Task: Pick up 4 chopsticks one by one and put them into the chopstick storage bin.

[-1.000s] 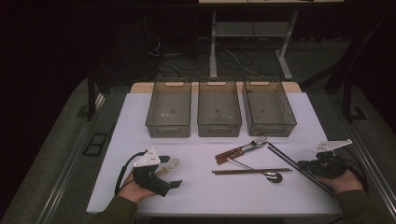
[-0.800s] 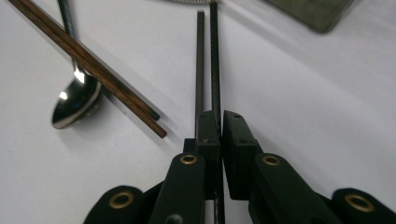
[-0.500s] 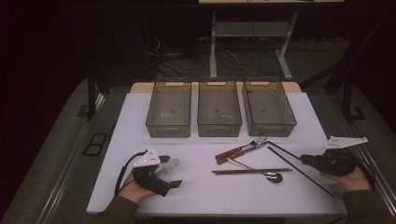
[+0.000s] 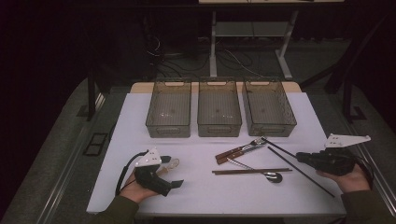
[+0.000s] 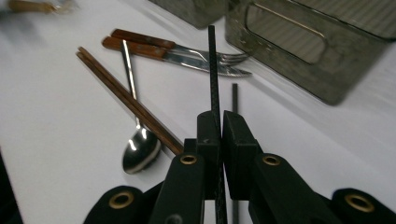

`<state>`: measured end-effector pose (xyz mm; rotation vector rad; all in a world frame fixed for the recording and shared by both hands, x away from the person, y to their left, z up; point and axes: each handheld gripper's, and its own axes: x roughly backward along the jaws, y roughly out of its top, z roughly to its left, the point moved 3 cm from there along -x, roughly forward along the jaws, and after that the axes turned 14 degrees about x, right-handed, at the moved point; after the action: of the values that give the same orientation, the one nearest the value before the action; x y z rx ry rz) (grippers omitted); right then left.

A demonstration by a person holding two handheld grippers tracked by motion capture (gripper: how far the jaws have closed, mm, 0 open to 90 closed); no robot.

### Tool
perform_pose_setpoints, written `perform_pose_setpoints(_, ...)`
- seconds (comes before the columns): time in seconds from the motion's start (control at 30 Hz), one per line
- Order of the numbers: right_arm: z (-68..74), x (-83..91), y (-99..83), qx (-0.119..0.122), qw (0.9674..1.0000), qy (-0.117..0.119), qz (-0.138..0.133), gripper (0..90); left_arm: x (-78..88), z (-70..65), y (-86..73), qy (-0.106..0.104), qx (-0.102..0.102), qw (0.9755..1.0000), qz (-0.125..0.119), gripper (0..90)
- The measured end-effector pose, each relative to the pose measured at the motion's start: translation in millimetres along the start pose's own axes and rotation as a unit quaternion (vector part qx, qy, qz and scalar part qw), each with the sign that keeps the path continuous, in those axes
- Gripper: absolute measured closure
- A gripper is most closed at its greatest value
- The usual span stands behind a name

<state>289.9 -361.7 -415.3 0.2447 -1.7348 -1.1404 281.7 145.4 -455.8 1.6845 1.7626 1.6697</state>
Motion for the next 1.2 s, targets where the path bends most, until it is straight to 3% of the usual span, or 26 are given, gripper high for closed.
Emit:
perform_pose_setpoints(0.2,9.7,-2.3,13.5,0.008,0.9997,0.016,-0.018,85.7,0.1,-1.0,-0.5,-0.001,0.001,1.0000,0.002,0.0)
perform_pose_setpoints(0.7,23.1,-24.4,40.1,0.026,0.9982,0.044,-0.031,85.7,0.2,-2.4,-0.3,-0.004,0.000,1.0000,0.002,0.0)
perform_pose_setpoints(1.2,31.5,-52.3,72.5,0.039,0.9970,0.051,-0.043,85.7,1.3,-2.7,0.7,-0.007,0.002,1.0000,0.001,0.0)
